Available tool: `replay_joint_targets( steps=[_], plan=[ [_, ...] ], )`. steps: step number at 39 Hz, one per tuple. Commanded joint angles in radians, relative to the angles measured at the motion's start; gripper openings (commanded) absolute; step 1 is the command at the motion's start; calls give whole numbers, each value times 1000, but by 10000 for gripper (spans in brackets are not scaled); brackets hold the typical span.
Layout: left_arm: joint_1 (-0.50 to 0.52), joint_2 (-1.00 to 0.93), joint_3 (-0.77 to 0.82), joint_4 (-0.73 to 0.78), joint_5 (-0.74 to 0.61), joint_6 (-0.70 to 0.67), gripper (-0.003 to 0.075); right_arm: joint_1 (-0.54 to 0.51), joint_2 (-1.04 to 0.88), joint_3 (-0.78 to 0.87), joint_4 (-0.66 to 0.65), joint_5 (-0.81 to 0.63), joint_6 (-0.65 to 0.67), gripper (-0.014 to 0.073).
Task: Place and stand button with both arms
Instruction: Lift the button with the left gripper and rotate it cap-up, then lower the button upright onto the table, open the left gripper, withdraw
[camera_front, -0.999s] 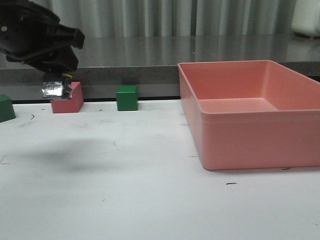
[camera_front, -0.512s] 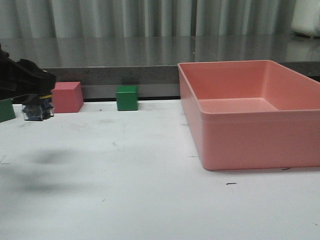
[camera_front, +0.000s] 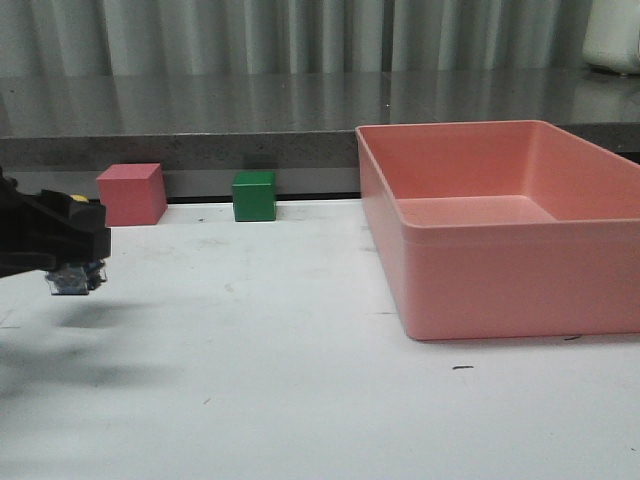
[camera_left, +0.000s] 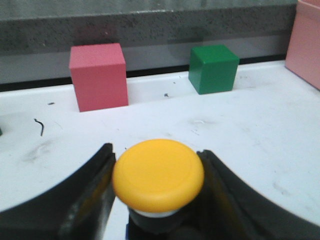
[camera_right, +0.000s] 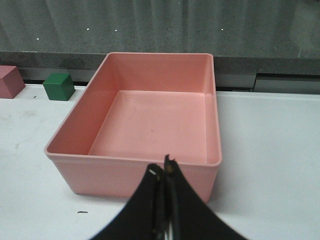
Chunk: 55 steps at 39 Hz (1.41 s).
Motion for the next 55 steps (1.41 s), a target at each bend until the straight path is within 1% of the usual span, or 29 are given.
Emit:
replay_joint_targets(
  steps=[1, 6, 14, 16, 18, 27, 30, 38, 45, 50, 55],
  plan=[
    [-25, 9, -11, -52, -128, 2, 243, -6, 10, -26, -20, -82, -9, -60],
    [-42, 49, -11, -57, -146, 2, 243, -6, 10, -26, -20, -82, -9, -60],
    [-47, 56, -11, -64, -156, -27, 244, -6, 10, -26, -20, -82, -9, -60],
    [-47, 56, -11, -64, -156, -27, 258, -6, 10, -26, -20, -82, -9, -60],
    [-47, 56, -11, -64, -157, -27, 288, -6, 10, -26, -20, -82, -9, -60],
    [-47, 56, -9, -64, -174, -27, 507, -6, 10, -26, -20, -82, -9, -60],
    [-47, 56, -7, -64, -193, -27, 542, -6, 10, -26, -20, -82, -9, -60],
    [-47, 56, 26, -64, -263, -29, 548, -6, 10, -26, -20, -82, -9, -60],
    [-47, 18, 54, -50, -263, -29, 547, -6, 10, -26, -20, -82, -9, -60],
    [-47, -53, 72, -34, -260, -29, 547, -6, 10, -26, -20, -82, -9, -60],
    [-47, -144, 72, -34, -217, -29, 547, -6, 10, -26, -20, -82, -9, -60]
  ],
)
